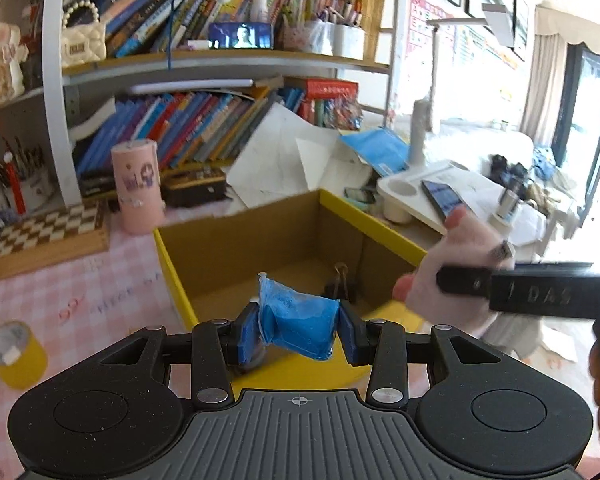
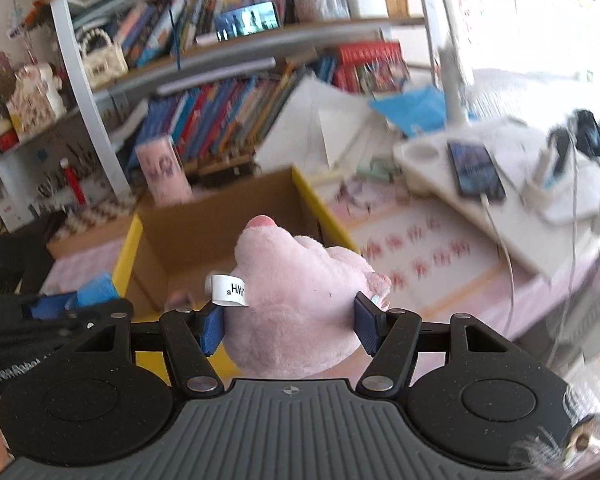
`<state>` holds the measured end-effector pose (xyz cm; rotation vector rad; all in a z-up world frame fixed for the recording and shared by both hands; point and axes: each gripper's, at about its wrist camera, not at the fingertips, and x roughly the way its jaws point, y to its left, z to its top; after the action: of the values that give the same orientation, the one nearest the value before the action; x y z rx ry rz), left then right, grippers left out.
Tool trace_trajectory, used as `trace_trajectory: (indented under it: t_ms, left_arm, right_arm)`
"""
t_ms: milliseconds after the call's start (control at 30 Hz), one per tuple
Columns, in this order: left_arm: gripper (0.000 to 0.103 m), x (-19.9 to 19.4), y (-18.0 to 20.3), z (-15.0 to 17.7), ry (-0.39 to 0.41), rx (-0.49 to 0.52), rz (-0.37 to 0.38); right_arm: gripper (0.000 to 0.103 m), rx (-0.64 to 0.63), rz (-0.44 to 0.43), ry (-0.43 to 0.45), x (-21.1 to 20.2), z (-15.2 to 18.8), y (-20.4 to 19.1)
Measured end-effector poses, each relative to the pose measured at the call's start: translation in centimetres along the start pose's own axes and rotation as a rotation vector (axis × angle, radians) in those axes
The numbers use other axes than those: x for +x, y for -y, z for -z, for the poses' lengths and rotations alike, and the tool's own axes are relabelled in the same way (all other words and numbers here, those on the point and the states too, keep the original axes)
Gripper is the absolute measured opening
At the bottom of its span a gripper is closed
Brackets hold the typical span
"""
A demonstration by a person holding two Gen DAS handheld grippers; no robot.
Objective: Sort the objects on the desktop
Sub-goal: 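Carry the pink plush pig and blue object with both tools over the yellow box, then open the left tool to drop the blue object while the right releases the pig inside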
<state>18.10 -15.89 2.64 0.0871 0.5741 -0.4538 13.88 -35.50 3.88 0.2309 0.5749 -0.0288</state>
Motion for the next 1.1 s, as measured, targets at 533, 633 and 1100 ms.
trace_trajectory:
  t_ms: [533,633,1100]
  left_arm:
    - [0.039,8.5,0.9,-0.7,-0.12,0.032,-0.126]
    - [0.039,9.5,0.9,-0.4,-0.149,0.036,-0.136]
    - [0.049,10.5,-0.1,0.0,-0.18,-0.028,-0.064]
  right_arm:
    - [0.061,-0.162,-0.159,-0.029,8.4,-6.1,-0.4]
    - [0.061,-0.185,-0.187,-0.061,9.9,-6.1,-0.8]
    - [0.061,-0.266,-0.254,-0.269,17.8,-6.5,-3.0]
